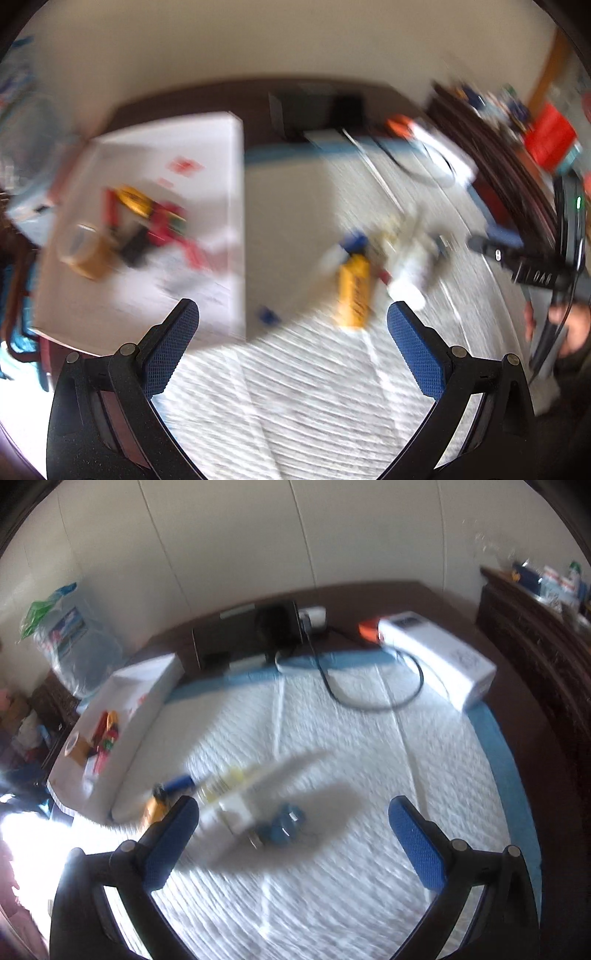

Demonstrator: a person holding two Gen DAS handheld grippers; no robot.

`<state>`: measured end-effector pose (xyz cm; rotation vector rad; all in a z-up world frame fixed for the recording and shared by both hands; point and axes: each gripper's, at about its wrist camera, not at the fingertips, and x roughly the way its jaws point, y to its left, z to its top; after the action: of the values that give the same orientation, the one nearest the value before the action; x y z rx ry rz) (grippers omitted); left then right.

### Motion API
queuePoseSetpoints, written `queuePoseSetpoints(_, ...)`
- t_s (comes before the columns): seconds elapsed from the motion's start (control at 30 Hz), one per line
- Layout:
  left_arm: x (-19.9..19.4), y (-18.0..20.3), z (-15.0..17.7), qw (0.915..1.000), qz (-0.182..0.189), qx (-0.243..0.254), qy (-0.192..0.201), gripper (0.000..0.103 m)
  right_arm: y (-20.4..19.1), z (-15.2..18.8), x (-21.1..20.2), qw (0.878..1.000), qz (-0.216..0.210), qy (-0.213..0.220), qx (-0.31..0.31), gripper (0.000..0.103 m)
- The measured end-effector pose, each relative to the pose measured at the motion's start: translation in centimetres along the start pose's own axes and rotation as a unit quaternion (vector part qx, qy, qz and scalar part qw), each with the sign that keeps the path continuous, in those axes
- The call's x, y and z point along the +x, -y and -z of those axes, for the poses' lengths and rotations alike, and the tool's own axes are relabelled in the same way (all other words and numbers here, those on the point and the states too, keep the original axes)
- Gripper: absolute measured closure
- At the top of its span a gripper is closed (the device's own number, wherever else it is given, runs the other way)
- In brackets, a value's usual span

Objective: Organize rigid objects
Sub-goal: 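Move both tools back over the pile toward the yellow lighter and white bottle, then grasp the yellow lighter with the left gripper while the right gripper grasps the white pill bottle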

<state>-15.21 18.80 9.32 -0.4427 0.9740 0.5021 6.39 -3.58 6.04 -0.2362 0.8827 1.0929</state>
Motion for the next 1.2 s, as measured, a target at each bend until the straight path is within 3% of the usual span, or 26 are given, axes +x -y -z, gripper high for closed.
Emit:
queuePoseSetpoints(0.13, 2.5, 2.8, 0.7, 0.9994, 0.016, 0.008, -0.03, 0.002, -1.8, 0.9, -0.4, 0.998, -0.054, -0.01, -0.042, 0.0)
queuePoseSetpoints(0.17, 2.9, 3.1, 0.6, 0.9993, 0.014, 0.007, -0.034, 0.007, -2.9, 1.0, -0.3, 0.996, -0.066, -0.013, -0.067, 0.0)
queuePoseSetpoints(0.4, 3.4, 2.7, 0.2, 0.9988, -0.001, -0.005, -0.048, 0.009, -6.7, 0.7, 2.9, 0.983, -0.075, -0.034, -0.164, 0.0)
queuePoseSetpoints(0.63, 3.6, 1.1, 0.1, 0.9978, -0.009, -0.036, -0.055, 0.018, -7.3, 0.9, 3.8, 0.975, -0.131, -0.049, -0.175, 0.001)
queuePoseSetpoints(0.77, 4.3, 1.7, 0.0, 0.9978, -0.002, -0.026, -0.061, 0.018, -7.5, 0.7, 4.3, 0.972, -0.122, -0.042, -0.195, 0.001)
queuePoseSetpoints(0.87, 4.7, 2.3, 0.1, 0.9975, -0.001, -0.012, -0.069, 0.039, -7.5, 0.6, 4.5, 0.971, -0.107, -0.045, -0.211, 0.001)
queuePoseSetpoints(0.9, 4.8, 2.3, 0.0, 0.9974, -0.003, -0.011, -0.072, 0.043, -7.6, 0.6, 4.4, 0.97, -0.105, -0.045, -0.216, 0.003)
queuePoseSetpoints(0.97, 5.1, 2.3, -0.1, 0.9973, -0.003, -0.013, -0.072, 0.044, -8.1, 0.6, 4.2, 0.966, -0.112, -0.048, -0.226, 0.019)
queuePoseSetpoints(1.0, 5.0, 2.1, -0.1, 0.9974, -0.002, -0.016, -0.071, 0.044, -8.5, 0.6, 4.1, 0.964, -0.119, -0.052, -0.233, 0.038)
queuePoseSetpoints(1.03, 4.9, 1.9, 0.0, 0.9975, 0.001, -0.021, -0.068, 0.044, -8.9, 0.7, 4.1, 0.961, -0.122, -0.057, -0.24, 0.045)
queuePoseSetpoints(1.2, 4.8, 1.0, 0.5, 0.9967, -0.001, -0.031, -0.075, 0.044, -8.7, 0.9, 4.6, 0.967, -0.114, -0.057, -0.219, 0.04)
